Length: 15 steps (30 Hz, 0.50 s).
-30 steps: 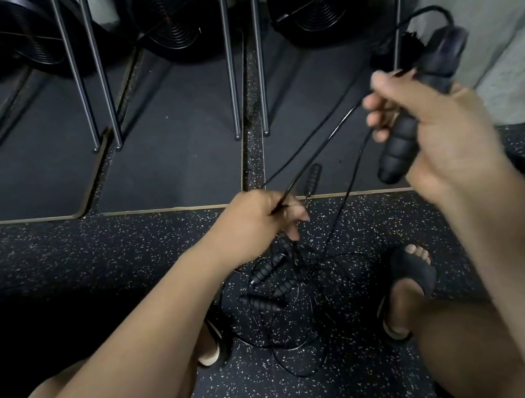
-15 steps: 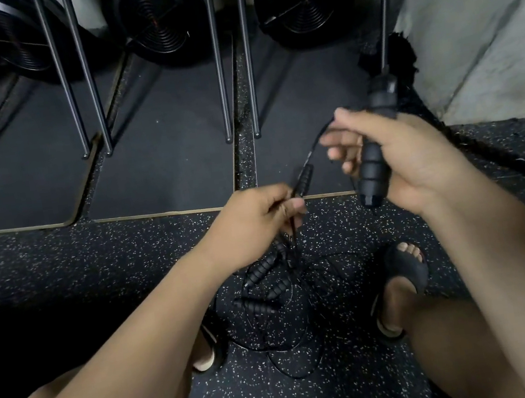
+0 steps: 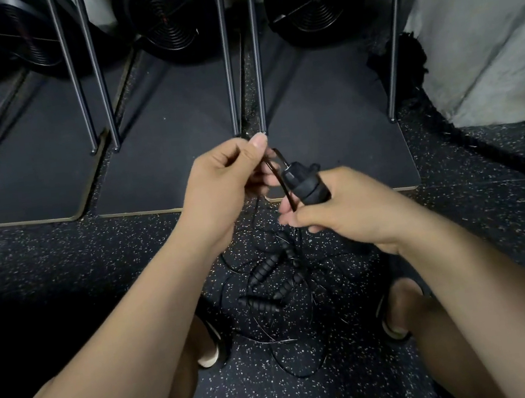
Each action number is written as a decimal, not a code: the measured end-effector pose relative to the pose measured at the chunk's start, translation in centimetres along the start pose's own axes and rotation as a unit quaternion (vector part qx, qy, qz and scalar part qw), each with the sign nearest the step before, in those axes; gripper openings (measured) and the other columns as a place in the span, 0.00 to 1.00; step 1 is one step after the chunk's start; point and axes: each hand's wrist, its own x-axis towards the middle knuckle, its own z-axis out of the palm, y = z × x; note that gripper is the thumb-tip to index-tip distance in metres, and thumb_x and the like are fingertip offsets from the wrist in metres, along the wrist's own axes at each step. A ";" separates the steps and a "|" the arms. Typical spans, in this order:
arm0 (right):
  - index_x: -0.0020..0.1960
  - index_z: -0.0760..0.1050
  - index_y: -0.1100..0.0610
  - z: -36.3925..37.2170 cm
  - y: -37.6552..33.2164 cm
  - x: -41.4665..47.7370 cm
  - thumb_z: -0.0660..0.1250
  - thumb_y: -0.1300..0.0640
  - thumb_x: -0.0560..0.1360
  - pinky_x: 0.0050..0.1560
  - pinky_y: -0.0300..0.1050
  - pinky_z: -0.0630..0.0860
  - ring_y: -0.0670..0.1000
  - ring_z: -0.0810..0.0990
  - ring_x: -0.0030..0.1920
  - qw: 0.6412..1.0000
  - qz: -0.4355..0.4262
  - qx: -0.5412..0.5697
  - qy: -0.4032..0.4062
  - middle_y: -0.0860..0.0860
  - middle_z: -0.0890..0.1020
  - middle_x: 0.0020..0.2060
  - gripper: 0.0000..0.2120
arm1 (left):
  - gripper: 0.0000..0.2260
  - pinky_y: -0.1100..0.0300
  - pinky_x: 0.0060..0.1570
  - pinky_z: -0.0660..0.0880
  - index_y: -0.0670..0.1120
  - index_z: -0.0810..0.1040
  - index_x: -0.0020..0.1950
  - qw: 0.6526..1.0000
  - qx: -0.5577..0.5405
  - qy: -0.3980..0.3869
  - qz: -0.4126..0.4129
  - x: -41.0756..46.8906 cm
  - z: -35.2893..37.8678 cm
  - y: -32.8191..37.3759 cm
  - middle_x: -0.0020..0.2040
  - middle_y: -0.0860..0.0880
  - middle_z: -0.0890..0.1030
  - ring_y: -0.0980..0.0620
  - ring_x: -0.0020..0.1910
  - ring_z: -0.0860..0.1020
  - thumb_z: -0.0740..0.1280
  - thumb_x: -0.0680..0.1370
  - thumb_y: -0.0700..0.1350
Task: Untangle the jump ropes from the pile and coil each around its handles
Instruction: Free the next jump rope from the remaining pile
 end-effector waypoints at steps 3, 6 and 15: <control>0.49 0.86 0.54 -0.1 -0.3 0.0 0.81 0.58 0.73 0.51 0.46 0.82 0.45 0.84 0.39 0.999 -0.007 -0.010 0.030 0.48 0.90 0.41 0.07 | 0.13 0.61 0.36 0.78 0.39 0.83 0.50 0.999 -0.013 0.049 -0.007 0.2 -0.5 0.1 0.39 0.47 0.83 0.54 0.34 0.80 0.68 0.85 0.48; 0.50 0.85 0.57 -0.4 -0.8 -0.2 0.81 0.60 0.73 0.52 0.49 0.83 0.47 0.85 0.39 0.999 -0.026 0.009 0.022 0.50 0.90 0.40 0.07 | 0.14 0.60 0.38 0.78 0.41 0.82 0.50 0.997 -0.007 0.077 -0.021 0.3 -0.6 0.1 0.40 0.44 0.83 0.53 0.35 0.81 0.67 0.86 0.51; 0.58 0.81 0.67 -2.8 -1.9 -0.9 0.75 0.66 0.76 0.52 0.49 0.83 0.59 0.89 0.52 0.965 -0.087 0.243 0.052 0.62 0.89 0.49 0.11 | 0.23 0.41 0.65 0.78 0.44 0.78 0.61 0.979 0.102 -0.107 -0.141 -1.1 1.4 -1.7 0.51 0.47 0.89 0.46 0.53 0.88 0.57 0.87 0.63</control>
